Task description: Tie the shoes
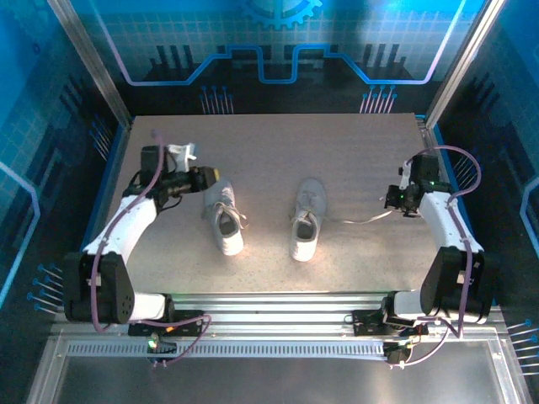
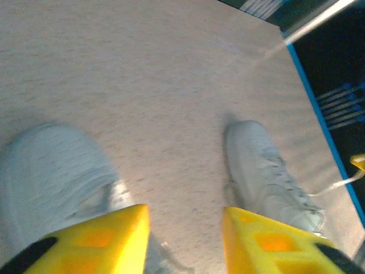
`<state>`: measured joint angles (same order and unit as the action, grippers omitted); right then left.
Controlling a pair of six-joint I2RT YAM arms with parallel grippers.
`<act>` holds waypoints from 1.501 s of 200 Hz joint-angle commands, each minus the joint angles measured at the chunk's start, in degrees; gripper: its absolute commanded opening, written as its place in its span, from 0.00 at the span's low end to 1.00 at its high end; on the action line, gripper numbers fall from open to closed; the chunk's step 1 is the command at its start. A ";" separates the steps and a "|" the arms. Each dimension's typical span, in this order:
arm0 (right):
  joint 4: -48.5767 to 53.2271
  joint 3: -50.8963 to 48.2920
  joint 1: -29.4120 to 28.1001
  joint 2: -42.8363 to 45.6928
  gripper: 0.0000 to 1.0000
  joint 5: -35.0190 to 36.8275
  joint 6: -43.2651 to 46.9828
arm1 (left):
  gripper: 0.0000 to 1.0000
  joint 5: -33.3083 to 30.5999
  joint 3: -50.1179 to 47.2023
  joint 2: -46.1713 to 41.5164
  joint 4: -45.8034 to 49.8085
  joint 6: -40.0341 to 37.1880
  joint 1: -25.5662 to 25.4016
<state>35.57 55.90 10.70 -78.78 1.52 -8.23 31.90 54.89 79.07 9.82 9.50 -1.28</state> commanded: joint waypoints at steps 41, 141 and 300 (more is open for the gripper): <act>6.07 2.53 -8.88 1.96 0.52 -0.81 5.08 | 0.53 8.59 5.55 13.83 -1.30 -34.46 -15.99; 7.61 2.21 -22.45 1.78 0.55 -5.93 18.48 | 0.58 9.72 19.98 31.93 4.61 -49.92 -24.99; 6.11 11.68 -32.23 -21.83 0.31 -14.79 37.82 | 0.00 9.96 17.74 32.78 -2.34 -43.52 -26.78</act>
<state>43.88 66.54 -20.12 -97.32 -12.53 27.05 41.95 76.23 115.55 11.64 -36.07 -28.88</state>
